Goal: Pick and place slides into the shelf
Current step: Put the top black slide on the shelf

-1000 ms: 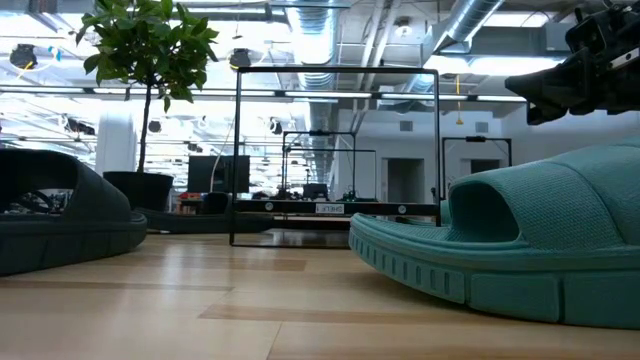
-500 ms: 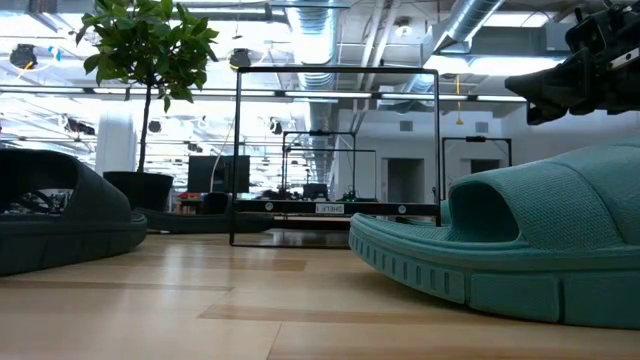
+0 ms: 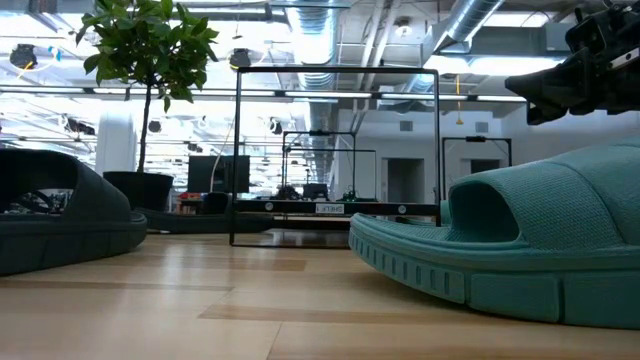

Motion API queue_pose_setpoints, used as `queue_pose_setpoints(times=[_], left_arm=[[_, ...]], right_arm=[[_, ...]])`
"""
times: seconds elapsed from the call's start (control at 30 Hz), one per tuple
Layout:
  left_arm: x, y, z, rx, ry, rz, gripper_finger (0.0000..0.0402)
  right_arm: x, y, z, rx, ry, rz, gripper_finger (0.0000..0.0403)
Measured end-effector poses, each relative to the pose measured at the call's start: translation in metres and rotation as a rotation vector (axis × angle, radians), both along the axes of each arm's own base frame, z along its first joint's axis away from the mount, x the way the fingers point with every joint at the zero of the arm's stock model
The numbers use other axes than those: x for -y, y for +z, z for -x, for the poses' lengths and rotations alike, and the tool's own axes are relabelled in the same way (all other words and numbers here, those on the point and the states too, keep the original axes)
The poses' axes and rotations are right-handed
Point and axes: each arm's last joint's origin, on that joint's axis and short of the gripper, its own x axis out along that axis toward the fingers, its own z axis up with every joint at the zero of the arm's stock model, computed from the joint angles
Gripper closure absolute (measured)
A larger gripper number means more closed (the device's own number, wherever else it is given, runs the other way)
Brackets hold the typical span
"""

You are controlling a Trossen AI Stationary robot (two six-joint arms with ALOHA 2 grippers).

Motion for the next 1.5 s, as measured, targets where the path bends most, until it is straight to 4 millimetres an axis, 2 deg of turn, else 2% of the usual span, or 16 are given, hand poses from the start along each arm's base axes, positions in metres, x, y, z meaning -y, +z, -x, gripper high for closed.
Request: queue_pose_setpoints(times=[0.4, 0.63, 0.83, 1.13, 1.5], left_arm=[[-0.002, -0.041, -0.006, -0.401, 0.158, -0.138, 0.0401], [-0.002, -0.075, -0.012, -0.583, 0.218, -0.086, 0.0401], [-0.005, -0.106, -0.016, -0.777, 0.38, -0.068, 0.0401], [-0.005, -0.123, -0.029, -0.902, 0.617, 0.003, 0.0401], [-0.001, -0.15, -0.055, -1.065, 0.763, 0.142, 0.0401]], right_arm=[[0.0, 0.0, 0.0, 0.0, 0.0, 0.0, 0.0403], [0.0, 0.0, 0.0, 0.0, 0.0, 0.0, 0.0403], [0.0, 0.0, 0.0, 0.0, 0.0, 0.0, 0.0403], [0.0, 0.0, 0.0, 0.0, 0.0, 0.0, 0.0403], [0.0, 0.0, 0.0, 0.0, 0.0, 0.0, 0.0403]])
